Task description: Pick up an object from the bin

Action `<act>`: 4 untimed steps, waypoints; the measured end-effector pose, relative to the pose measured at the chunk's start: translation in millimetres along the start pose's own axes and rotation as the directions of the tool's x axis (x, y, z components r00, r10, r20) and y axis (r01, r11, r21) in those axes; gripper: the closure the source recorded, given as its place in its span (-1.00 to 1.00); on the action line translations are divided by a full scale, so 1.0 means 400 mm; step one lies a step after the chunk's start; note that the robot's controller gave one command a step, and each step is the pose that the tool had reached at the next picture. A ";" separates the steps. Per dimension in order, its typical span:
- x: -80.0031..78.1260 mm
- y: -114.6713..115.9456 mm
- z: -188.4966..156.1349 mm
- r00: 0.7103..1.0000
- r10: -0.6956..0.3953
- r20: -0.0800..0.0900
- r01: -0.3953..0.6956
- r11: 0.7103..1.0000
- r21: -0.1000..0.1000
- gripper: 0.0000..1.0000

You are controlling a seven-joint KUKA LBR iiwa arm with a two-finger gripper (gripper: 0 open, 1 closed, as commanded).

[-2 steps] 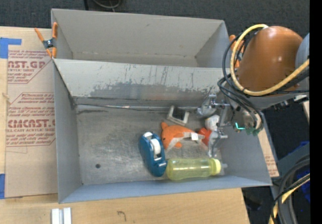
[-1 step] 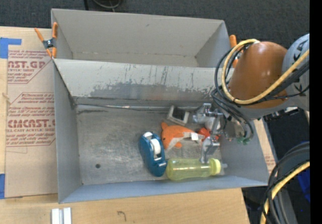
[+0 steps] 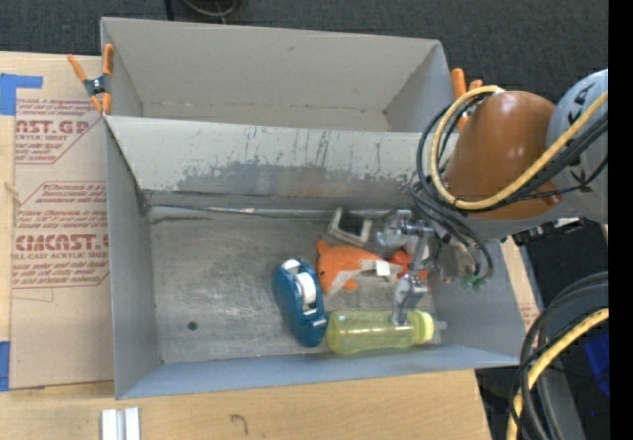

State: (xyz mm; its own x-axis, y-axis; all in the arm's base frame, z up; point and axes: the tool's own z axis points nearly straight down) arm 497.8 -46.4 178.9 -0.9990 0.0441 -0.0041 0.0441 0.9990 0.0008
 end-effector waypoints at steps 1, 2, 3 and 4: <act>-0.086 -0.110 -0.012 0.999 -0.033 -0.013 0.033 0.999 -0.002 -1.00; -0.142 -0.097 0.014 0.999 -0.048 0.013 0.048 0.999 0.009 -1.00; -0.068 -0.048 0.150 0.966 -0.257 -0.002 0.257 0.966 -0.001 -1.00; -0.150 -0.030 0.212 0.912 -0.411 0.008 0.411 0.912 0.005 -1.00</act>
Offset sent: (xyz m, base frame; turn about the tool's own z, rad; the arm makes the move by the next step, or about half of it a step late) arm 0.0758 0.0583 -0.1089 -0.1106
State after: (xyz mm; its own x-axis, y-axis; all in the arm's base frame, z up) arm 557.4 -61.0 94.3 -0.9288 -0.3703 -0.0121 -0.3702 0.9289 -0.0060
